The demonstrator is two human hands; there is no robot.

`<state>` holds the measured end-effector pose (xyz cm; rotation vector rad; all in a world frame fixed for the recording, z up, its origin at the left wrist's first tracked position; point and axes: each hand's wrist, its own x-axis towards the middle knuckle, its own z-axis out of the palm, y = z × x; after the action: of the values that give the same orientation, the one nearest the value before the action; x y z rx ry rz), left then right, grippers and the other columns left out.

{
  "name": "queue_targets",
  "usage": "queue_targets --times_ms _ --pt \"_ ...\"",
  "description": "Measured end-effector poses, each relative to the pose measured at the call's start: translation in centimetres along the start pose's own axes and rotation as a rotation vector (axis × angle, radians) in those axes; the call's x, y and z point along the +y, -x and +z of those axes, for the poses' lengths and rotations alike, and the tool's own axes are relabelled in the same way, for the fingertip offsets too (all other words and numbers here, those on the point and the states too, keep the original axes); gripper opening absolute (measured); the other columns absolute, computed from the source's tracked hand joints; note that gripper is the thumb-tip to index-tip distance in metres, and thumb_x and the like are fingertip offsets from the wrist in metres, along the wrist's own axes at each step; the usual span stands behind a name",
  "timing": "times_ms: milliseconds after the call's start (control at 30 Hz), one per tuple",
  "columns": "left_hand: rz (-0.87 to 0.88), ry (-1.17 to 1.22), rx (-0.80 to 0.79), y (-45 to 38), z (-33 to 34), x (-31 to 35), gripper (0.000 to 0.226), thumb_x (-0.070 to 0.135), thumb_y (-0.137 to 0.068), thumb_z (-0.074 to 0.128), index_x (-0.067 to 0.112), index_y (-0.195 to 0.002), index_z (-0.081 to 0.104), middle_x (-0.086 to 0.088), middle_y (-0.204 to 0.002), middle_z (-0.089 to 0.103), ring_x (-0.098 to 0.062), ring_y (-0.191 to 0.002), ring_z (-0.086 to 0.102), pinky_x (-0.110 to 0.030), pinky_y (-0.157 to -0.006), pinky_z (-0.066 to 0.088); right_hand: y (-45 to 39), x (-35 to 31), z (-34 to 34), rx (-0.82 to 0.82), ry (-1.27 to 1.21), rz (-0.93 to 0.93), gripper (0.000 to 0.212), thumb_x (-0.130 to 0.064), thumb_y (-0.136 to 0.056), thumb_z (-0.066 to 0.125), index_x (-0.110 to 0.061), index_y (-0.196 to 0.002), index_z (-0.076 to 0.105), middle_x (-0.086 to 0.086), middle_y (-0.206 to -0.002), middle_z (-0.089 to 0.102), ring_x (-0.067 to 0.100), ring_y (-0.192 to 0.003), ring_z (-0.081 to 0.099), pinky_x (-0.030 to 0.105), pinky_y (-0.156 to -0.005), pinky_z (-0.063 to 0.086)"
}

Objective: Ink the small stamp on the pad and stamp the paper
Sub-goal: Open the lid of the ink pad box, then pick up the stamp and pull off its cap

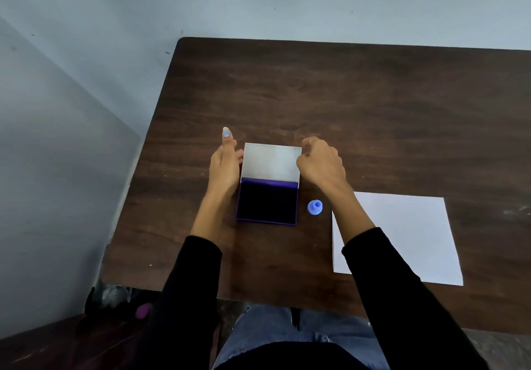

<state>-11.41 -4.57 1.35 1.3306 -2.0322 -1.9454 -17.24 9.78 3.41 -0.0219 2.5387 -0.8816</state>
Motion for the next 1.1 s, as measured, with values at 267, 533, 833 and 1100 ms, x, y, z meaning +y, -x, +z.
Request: queue_targets --times_ms 267,533,833,1100 --pt "0.051 -0.079 0.043 -0.8 0.0 -0.8 0.064 0.061 -0.094 0.024 0.017 -0.134 0.046 -0.005 -0.133 0.057 -0.02 -0.12 0.053 -0.034 -0.101 0.037 -0.9 0.5 -0.5 0.016 -0.057 0.031 0.042 -0.01 -0.087 0.042 -0.019 -0.126 0.055 0.01 -0.13 0.058 0.032 -0.117 0.054 0.036 -0.092 0.044" --pt "0.321 -0.368 -0.056 2.7 0.4 -2.3 0.044 0.039 -0.09 0.056 0.015 -0.128 0.054 -0.004 -0.129 0.06 -0.014 -0.115 0.054 -0.024 -0.095 0.043 0.8 2.5 -3.4 0.11 -0.09 -0.101 0.029 -0.02 -0.09 0.05 -0.016 -0.115 0.062 0.007 -0.118 0.066 0.025 -0.108 0.06 0.031 -0.091 0.044" --pt "0.446 -0.695 -0.178 6.9 3.0 -4.6 0.071 0.028 -0.071 0.079 0.014 -0.133 0.048 -0.007 -0.136 0.053 -0.024 -0.128 0.045 -0.04 -0.11 0.034 4.0 5.6 -2.1 -0.075 0.059 -0.067 0.04 -0.018 -0.065 0.08 -0.015 -0.102 0.066 0.007 -0.106 0.069 0.025 -0.095 0.064 0.031 -0.078 0.052" --pt "0.565 -0.855 -0.132 8.4 4.9 -6.1 0.068 0.028 -0.069 0.08 0.015 -0.129 0.052 -0.008 -0.128 0.058 -0.026 -0.121 0.049 -0.042 -0.113 0.027 5.3 7.1 0.1 0.04 0.138 -0.17 0.018 -0.007 -0.074 0.068 -0.013 -0.091 0.066 0.012 -0.098 0.069 0.029 -0.089 0.063 0.037 -0.076 0.056"
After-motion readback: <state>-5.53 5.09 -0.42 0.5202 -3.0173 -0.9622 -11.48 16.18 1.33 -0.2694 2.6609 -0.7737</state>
